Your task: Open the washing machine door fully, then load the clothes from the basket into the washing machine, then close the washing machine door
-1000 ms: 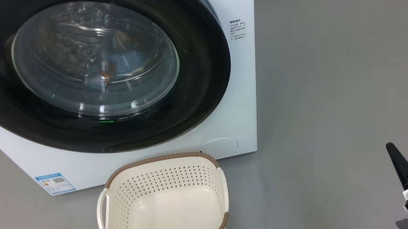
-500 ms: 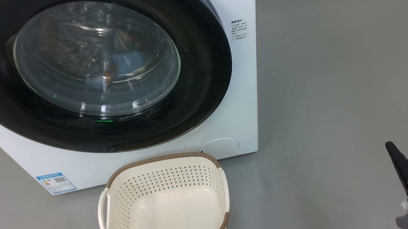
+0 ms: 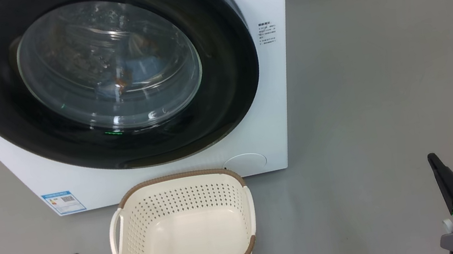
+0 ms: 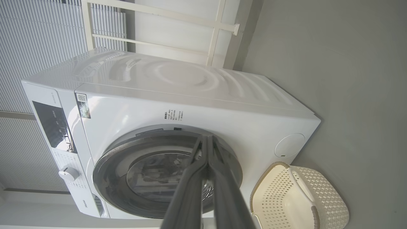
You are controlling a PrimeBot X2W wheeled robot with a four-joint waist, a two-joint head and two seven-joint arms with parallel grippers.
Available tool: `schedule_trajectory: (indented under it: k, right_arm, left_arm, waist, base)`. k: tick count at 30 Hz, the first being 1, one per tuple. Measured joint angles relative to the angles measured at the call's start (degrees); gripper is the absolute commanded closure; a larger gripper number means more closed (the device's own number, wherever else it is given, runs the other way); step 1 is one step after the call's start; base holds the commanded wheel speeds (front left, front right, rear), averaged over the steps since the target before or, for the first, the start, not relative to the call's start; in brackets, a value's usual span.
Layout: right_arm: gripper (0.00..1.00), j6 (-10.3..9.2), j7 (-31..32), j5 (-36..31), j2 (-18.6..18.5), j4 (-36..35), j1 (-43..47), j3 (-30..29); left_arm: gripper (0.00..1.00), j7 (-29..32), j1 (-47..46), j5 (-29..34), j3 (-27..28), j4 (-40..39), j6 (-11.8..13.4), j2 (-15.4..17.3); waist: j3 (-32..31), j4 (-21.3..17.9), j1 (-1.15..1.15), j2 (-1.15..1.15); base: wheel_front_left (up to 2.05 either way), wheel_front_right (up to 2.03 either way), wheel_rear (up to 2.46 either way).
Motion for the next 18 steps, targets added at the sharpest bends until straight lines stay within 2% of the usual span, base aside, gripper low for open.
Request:
schedule_trajectory:
  k: [13,18]
  right_arm:
    - [1.00,-0.01,2.12,6.67,0.82,-0.49,-0.29,-1.34]
    - [1.00,-0.01,2.25,7.55,0.85,-0.53,-0.63,-1.44]
  left_arm:
    - [1.00,2.13,-0.52,-7.23,0.35,-0.79,0.00,-0.68]
    - [1.00,2.13,-0.90,-7.67,0.40,-0.82,0.00,-0.80]
  waist:
    - [-0.09,0.20,0.00,0.00]
    - [-0.09,0.20,0.00,0.00]
  base:
    - [0.00,0.00,0.00]
    - [0.00,0.00,0.00]
